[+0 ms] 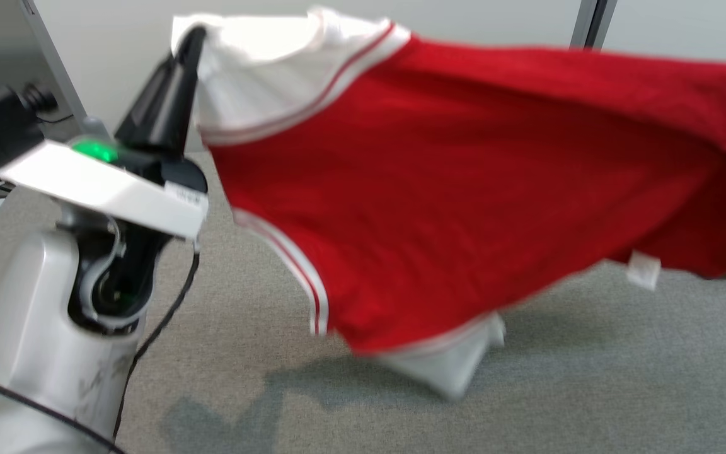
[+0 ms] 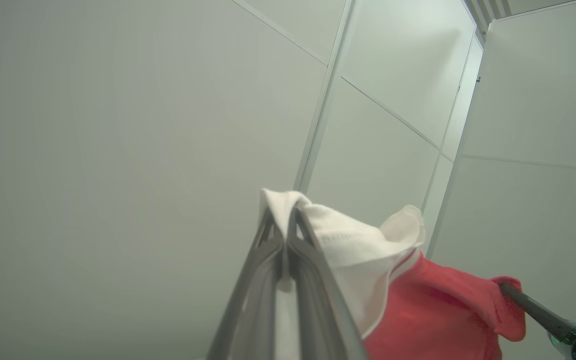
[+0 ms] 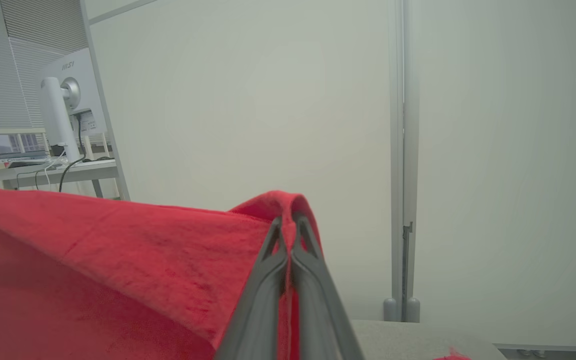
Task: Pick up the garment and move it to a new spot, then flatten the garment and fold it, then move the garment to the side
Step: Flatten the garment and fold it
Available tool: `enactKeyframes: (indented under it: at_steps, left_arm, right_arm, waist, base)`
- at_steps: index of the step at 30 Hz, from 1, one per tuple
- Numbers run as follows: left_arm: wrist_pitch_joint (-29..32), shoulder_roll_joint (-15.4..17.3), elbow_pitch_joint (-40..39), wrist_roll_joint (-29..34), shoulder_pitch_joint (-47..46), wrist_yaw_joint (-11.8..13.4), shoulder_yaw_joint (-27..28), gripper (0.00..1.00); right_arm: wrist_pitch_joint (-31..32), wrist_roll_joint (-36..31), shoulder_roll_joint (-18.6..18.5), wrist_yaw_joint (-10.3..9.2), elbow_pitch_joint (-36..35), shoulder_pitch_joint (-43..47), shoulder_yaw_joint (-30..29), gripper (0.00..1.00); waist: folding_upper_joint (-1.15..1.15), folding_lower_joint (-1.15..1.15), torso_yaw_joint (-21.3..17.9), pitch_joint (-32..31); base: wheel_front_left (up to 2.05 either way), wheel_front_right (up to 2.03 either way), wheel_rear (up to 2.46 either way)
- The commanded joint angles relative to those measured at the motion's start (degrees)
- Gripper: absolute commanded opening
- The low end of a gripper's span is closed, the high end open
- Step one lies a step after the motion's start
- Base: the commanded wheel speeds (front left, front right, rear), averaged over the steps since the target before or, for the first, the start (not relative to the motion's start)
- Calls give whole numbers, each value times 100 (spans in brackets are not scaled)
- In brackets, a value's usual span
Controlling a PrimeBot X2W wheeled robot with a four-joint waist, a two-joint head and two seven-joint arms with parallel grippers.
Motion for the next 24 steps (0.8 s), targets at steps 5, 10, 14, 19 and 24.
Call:
enactKeyframes:
  at_steps: [5, 10, 14, 19, 24]
  left_arm:
    - [-822, -82, 558, 221, -893, -574, 102, 0]
    - [-1038, -6, 795, 359, -169, -722, -417, 0]
    - [-1346, 18, 1088, 359, 647, -746, -592, 0]
    - [-1748, 5, 1522, 572, 1261, -752, -736, 0]
    - [-1941, -35, 1787, 812, 1451, -752, -772, 0]
  right_arm:
    - [-681, -58, -144, 18, 909, -953, 863, 0]
    - [-907, 152, -304, 18, 1388, -329, 1471, 0]
    - [-1168, 466, -156, 18, 1710, 312, 1851, 0]
    - [-1329, 755, 195, 18, 2199, 699, 2415, 0]
    - [-1509, 1051, 433, 18, 2646, 801, 2865, 0]
  waist:
    - [0, 0, 73, 179]
    - [0, 0, 174, 438]
    - [0, 0, 187, 734]
    - [0, 0, 148, 978]
    - [0, 0, 173, 1069]
  base:
    - [0, 0, 0]
    - [0, 0, 0]
    - [0, 0, 0]
    - [0, 0, 0]
    - [0, 0, 0]
